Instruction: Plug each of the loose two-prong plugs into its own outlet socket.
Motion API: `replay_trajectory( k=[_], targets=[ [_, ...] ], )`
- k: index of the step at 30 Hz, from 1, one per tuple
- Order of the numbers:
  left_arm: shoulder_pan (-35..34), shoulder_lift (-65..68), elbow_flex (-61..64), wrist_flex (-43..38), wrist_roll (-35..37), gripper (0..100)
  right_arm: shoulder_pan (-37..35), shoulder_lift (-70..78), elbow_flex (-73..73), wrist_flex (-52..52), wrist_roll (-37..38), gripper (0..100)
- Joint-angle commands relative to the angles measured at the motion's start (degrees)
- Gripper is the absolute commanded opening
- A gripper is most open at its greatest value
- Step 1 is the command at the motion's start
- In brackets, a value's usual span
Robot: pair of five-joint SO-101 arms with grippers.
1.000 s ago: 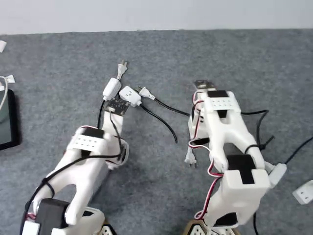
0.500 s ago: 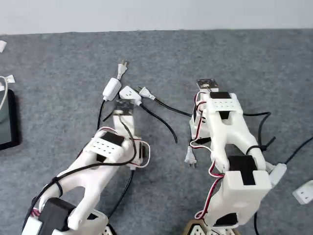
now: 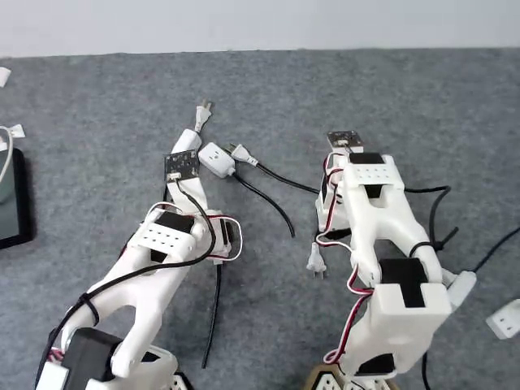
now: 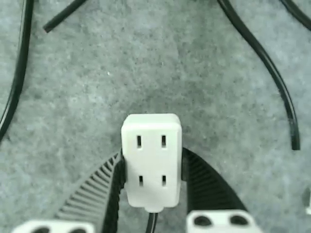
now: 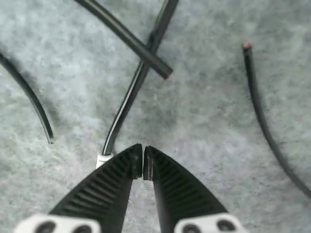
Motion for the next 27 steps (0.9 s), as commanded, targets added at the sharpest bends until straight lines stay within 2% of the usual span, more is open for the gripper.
replay_trajectory(
  k=[1,7,11,14,20,24,27],
  targets=[
    [-0.3,-0.3,-0.7,-2.3,-5.7,8,-0.5,-3.3,-0.4,-0.7,-2.1,1.3],
    [-2.7,-0.3,-1.1,0.4,-3.3,30,-1.7,-3.3,-0.2,-0.7,-2.9,1.3],
    [-2.8,-0.7,-1.2,0.8,-5.4,31,-3.3,-3.4,-0.2,-0.7,-3.2,1.8],
    [-3.0,-0.9,-1.2,0.8,-7.0,31,-4.2,-3.4,-0.3,-0.7,-5.6,6.1],
    [-2.8,-1.6,-1.1,2.8,-13.4,30,-5.9,-3.3,1.0,-0.8,-5.1,7.9],
    [-2.5,-9.2,2.0,3.1,-14.8,30,-6.7,-3.3,1.5,-0.6,-5.0,8.0],
    [-2.5,-16.1,7.1,0.2,-14.7,30,-6.8,-3.3,2.8,-0.7,-5.0,7.5]
  ],
)
